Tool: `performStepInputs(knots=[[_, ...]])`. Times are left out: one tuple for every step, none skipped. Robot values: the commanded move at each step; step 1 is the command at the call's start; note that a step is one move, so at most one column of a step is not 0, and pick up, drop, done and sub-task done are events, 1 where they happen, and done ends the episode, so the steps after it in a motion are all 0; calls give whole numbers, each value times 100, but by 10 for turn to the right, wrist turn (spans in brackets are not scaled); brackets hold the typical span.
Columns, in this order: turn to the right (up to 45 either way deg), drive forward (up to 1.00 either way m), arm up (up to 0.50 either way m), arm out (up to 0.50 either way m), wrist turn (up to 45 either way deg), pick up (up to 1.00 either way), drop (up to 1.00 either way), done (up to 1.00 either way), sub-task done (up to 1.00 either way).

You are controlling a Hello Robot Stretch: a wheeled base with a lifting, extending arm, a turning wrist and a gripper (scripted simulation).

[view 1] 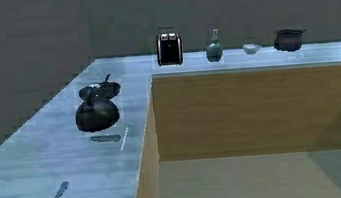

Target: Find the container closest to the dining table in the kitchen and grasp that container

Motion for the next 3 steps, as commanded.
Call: performStepInputs(knots=[[450,0,0,0,0,0,0,0,0],[60,0,0,0,0,0,0,0,0],[0,20,0,0,0,0,0,0,0]])
